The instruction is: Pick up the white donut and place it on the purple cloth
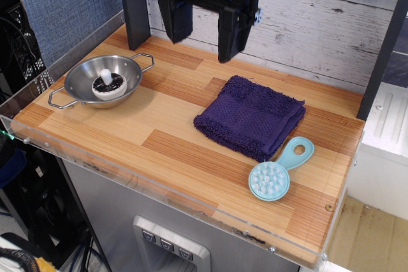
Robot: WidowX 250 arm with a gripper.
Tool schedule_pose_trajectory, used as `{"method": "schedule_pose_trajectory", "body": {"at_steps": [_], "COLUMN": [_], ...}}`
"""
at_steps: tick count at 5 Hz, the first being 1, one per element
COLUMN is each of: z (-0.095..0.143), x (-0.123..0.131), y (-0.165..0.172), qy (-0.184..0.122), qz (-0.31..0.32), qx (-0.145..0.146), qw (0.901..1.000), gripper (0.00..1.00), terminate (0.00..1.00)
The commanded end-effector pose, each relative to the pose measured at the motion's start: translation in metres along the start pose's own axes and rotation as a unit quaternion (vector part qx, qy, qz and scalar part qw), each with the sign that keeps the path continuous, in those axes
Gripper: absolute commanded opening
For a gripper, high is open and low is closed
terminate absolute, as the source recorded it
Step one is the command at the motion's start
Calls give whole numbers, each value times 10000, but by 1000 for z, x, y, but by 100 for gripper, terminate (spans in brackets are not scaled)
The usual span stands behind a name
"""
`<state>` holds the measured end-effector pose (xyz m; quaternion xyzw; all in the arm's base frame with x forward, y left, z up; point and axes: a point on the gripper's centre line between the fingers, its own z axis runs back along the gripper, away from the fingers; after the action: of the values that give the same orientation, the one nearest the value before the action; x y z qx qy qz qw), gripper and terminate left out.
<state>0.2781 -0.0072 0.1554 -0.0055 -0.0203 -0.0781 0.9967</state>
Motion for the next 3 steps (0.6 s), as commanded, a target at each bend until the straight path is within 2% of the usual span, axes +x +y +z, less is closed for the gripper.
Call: {"method": "schedule_pose_trajectory", "body": {"at_steps": [1, 2, 3], "z": [1, -8, -25], "x": [0, -2, -5], "y": [51, 95, 136], "qy": [-32, 84, -95], "qz": [673, 1190, 1363], "qx": [-52, 154, 217], "qw": [9977, 9927, 9904], "gripper": [100, 100, 100], "terminate": [0, 0, 0]}}
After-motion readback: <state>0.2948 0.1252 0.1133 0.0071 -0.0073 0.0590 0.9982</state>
